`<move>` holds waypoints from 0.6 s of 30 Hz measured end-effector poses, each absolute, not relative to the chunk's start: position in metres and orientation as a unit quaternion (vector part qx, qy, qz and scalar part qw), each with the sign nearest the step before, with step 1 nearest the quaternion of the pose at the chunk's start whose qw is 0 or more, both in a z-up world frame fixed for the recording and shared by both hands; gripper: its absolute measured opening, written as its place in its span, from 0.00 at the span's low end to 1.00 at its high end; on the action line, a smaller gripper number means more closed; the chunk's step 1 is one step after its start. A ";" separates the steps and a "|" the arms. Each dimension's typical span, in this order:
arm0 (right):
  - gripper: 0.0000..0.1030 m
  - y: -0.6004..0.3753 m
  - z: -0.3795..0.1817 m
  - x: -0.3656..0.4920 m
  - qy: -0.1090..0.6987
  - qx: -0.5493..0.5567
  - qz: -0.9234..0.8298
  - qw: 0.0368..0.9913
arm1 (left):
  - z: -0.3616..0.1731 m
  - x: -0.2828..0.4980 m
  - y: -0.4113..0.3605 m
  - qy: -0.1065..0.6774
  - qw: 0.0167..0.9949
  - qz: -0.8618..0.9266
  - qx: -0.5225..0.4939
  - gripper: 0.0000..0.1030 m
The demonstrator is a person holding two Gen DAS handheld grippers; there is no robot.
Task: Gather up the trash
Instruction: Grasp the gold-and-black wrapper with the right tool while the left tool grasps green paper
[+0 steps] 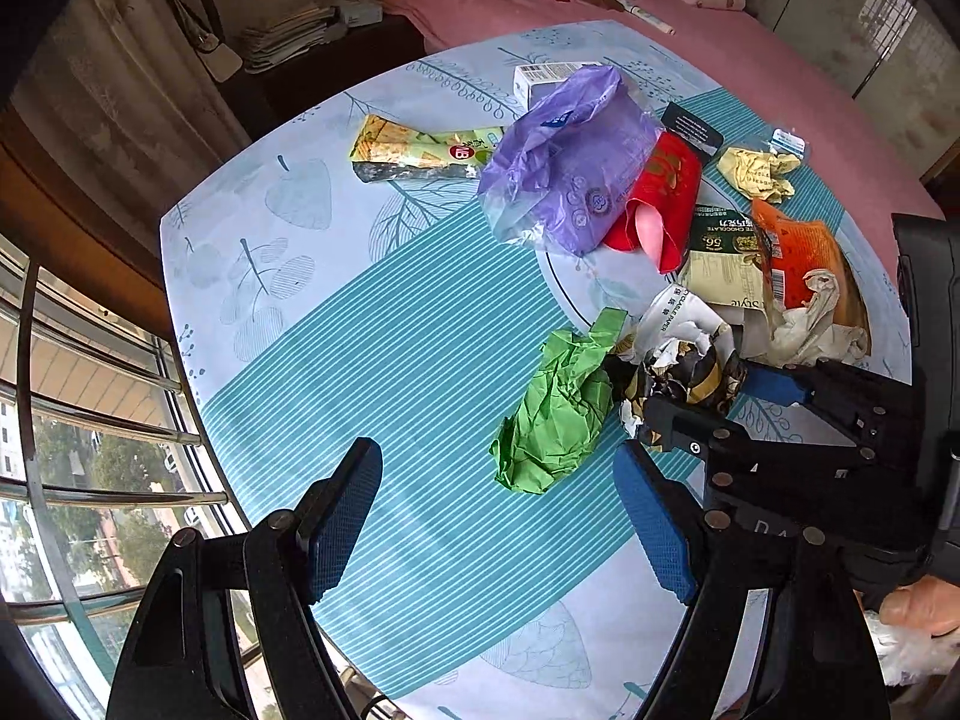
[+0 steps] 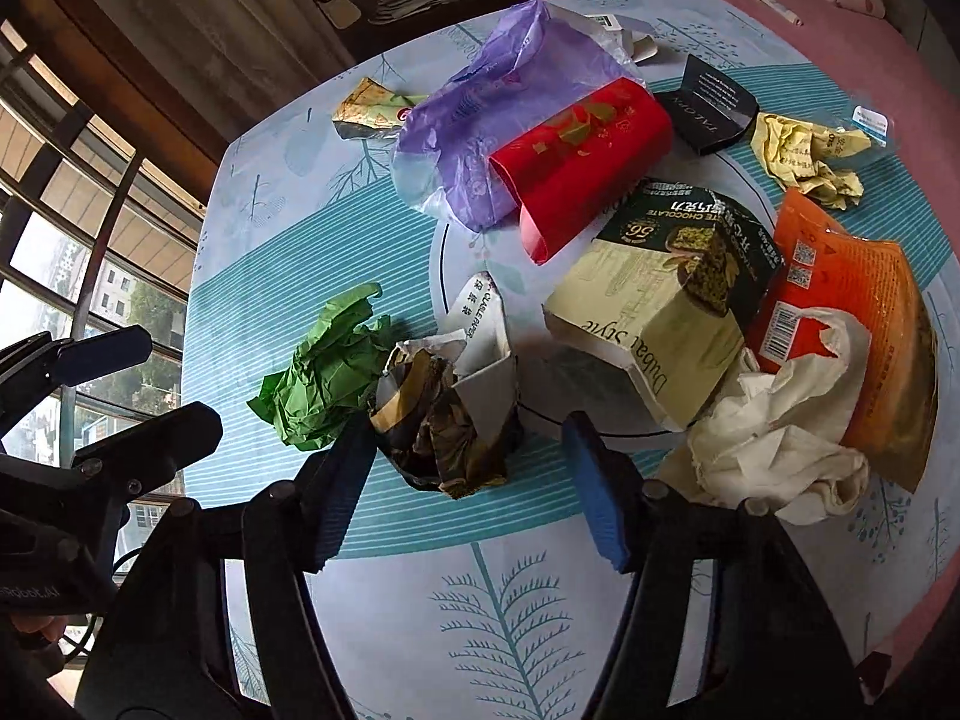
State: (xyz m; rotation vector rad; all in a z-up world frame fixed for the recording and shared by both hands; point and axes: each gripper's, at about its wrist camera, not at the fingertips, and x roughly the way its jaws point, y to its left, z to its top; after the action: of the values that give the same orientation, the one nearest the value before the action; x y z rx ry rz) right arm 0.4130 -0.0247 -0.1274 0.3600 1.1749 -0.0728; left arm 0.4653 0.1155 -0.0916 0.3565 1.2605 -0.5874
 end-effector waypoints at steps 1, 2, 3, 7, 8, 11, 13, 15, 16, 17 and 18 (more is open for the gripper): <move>0.51 -0.025 -0.132 0.416 0.555 0.170 -0.037 0.814 | -0.095 0.466 0.112 0.581 0.748 -0.275 0.165 0.79; 0.42 -0.024 -0.138 0.419 0.559 0.173 -0.037 0.810 | -0.099 0.467 0.108 0.585 0.743 -0.279 0.166 0.79; 0.41 -0.024 -0.141 0.420 0.562 0.178 -0.034 0.807 | -0.104 0.469 0.105 0.588 0.739 -0.283 0.167 0.79; 0.35 -0.025 -0.138 0.416 0.555 0.179 -0.033 0.811 | -0.118 0.474 0.091 0.599 0.724 -0.297 0.170 0.79; 0.35 -0.026 -0.137 0.413 0.555 0.179 -0.034 0.812 | -0.121 0.475 0.088 0.603 0.720 -0.299 0.170 0.79; 0.34 -0.028 -0.133 0.402 0.551 0.174 -0.033 0.816 | -0.133 0.478 0.080 0.610 0.710 -0.303 0.177 0.78; 0.34 -0.028 -0.130 0.395 0.548 0.166 -0.034 0.819 | -0.141 0.480 0.075 0.617 0.704 -0.301 0.183 0.70; 0.34 -0.027 -0.125 0.386 0.544 0.166 -0.031 0.822 | -0.149 0.481 0.071 0.626 0.696 -0.301 0.184 0.62; 0.34 -0.026 -0.121 0.380 0.542 0.167 -0.029 0.823 | -0.153 0.482 0.069 0.630 0.692 -0.300 0.183 0.55; 0.34 -0.025 -0.119 0.377 0.541 0.169 -0.027 0.823 | -0.156 0.482 0.068 0.635 0.689 -0.299 0.183 0.52; 0.34 -0.024 -0.118 0.375 0.540 0.171 -0.026 0.824 | -0.158 0.481 0.066 0.638 0.687 -0.297 0.181 0.45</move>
State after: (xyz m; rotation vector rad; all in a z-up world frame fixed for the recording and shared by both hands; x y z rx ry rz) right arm 0.3749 -0.0242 -0.1179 0.3630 1.1471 -0.0555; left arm 0.4812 0.0665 -0.1582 0.4051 1.4277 -0.6639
